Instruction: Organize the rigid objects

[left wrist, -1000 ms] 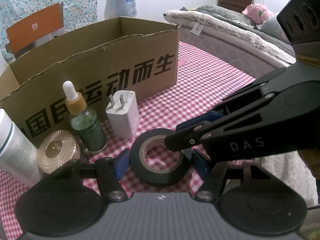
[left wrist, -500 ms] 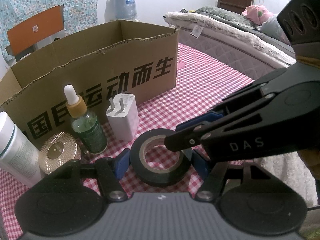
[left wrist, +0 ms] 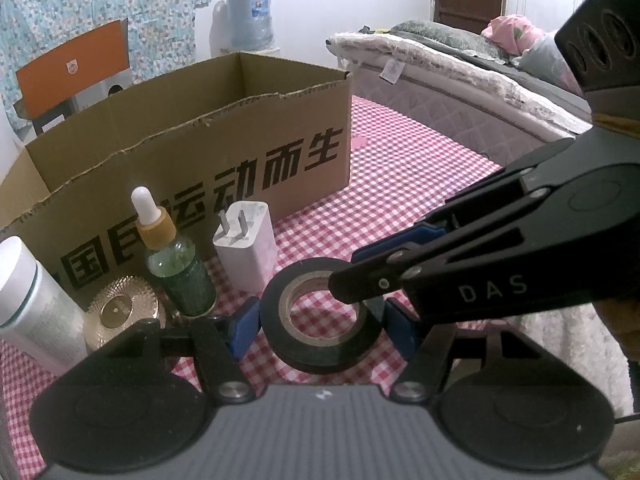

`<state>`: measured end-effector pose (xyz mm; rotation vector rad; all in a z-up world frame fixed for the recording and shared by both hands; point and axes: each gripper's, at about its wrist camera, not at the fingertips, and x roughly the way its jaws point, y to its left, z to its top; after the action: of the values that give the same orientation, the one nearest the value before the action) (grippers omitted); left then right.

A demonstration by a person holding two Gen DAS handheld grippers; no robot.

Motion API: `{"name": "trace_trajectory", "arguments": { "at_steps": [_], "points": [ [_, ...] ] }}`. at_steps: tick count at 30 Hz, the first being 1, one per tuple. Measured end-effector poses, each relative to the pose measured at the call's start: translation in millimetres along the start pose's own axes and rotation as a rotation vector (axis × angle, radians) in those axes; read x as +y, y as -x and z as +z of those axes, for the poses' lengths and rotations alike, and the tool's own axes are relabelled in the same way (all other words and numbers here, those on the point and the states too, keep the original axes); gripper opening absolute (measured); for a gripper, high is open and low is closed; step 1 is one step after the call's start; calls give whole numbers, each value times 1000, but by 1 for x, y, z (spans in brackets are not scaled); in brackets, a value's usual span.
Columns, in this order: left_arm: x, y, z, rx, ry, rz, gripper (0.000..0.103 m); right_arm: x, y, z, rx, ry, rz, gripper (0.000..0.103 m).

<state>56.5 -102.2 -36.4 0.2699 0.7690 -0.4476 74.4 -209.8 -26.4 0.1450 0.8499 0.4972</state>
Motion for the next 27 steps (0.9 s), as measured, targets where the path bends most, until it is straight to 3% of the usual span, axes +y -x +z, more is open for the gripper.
{"name": "trace_trajectory", "arguments": {
  "at_steps": [16,27],
  "points": [
    [-4,27,5,-71,-12,18,68,14,26,1,-70,30,-10,18],
    [-1,61,20,-172,-13,50,68,32,55,18,-157,68,-6,18]
  ]
}}
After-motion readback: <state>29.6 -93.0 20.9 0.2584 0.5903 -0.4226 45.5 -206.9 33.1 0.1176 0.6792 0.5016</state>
